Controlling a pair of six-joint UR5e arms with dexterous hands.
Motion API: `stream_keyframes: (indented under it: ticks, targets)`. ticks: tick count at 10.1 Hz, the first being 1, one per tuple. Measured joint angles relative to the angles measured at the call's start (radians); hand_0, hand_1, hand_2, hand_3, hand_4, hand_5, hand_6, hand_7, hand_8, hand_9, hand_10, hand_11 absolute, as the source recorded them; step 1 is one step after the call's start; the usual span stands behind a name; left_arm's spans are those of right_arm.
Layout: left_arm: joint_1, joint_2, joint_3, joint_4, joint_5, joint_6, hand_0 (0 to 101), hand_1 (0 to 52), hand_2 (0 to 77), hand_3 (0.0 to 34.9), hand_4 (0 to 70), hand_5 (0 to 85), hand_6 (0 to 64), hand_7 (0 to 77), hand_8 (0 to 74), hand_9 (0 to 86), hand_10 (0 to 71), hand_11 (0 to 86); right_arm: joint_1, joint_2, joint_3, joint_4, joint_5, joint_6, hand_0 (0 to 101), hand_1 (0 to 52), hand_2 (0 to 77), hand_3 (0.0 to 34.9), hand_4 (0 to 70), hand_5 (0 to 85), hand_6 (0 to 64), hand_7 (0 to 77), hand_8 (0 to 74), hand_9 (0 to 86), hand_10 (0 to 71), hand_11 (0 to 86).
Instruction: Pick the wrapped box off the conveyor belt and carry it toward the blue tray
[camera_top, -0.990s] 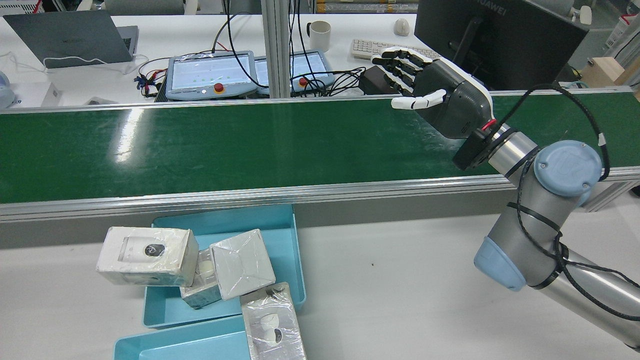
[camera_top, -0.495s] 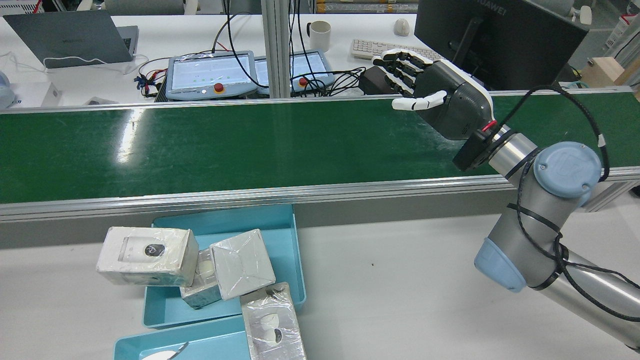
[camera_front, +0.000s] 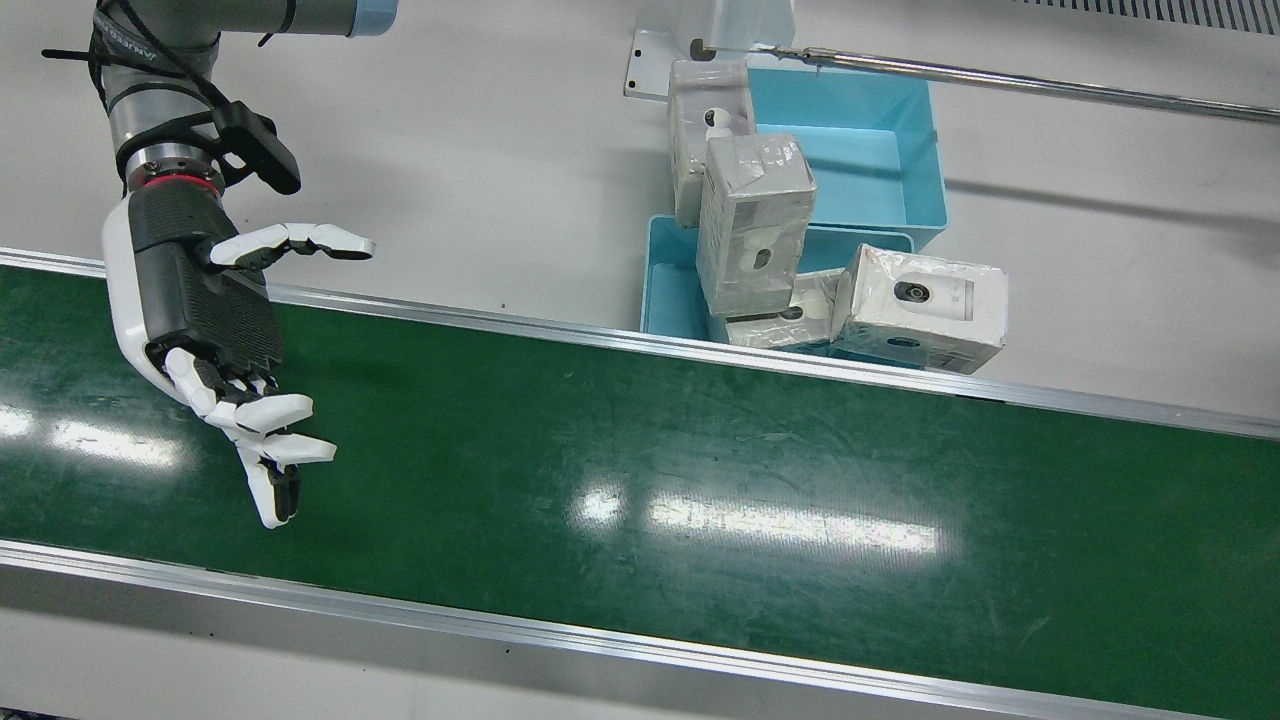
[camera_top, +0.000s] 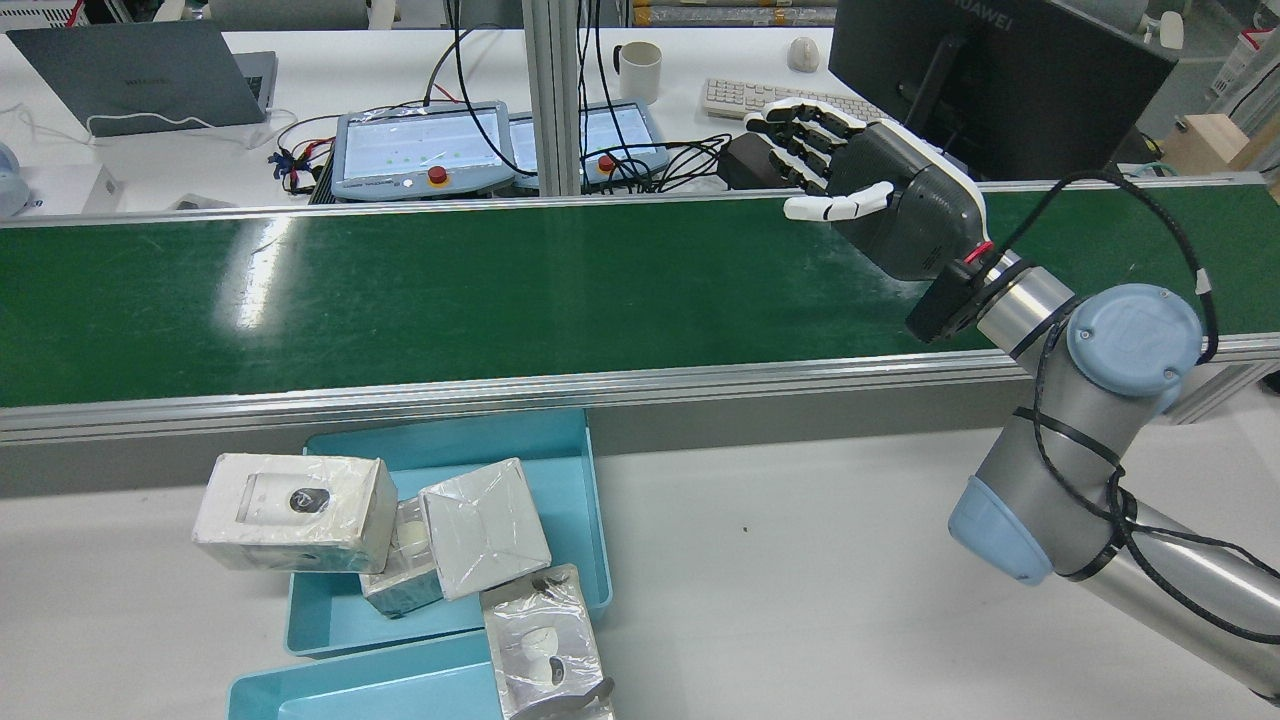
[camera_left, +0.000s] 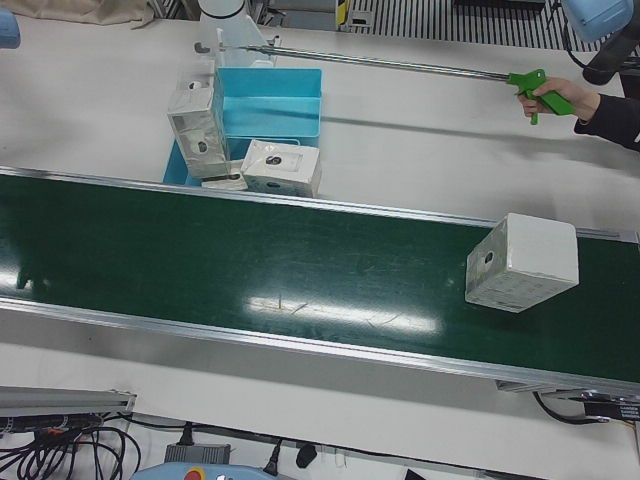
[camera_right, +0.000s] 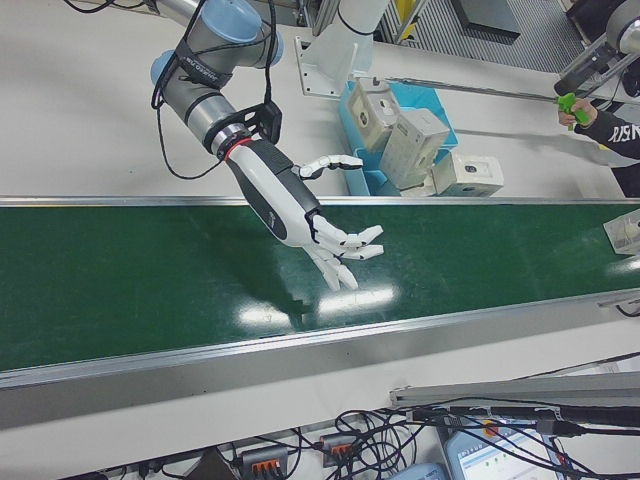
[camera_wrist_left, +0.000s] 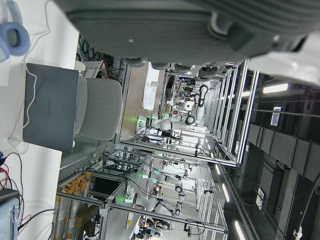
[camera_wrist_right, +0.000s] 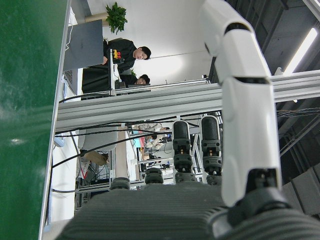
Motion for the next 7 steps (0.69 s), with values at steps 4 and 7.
stream_keyframes:
  ticks: [4,7]
  targets:
    - [0.000,0.000,0.000,0.000,0.000,0.000,0,0.0,0.5,0.0,0.0,1.1,0.0,0.0,0.0,0.0,0.0,0.0,0.000,-0.001,0.001,0.000,-0.001,0.004,50,19.1,21.3,10.4,13.6,33.8,6.0,25.1,0.5,6.0,0.0,1.6]
    - [0.000,0.000,0.000,0.000,0.000,0.000,0,0.0,0.5,0.0,0.0,1.1,0.0,0.0,0.0,0.0,0.0,0.0,-0.001,-0.001,0.001,0.000,-0.001,0.004,50,19.1,21.3,10.7,12.5,33.8,6.0,25.1,0.5,6.0,0.0,1.6]
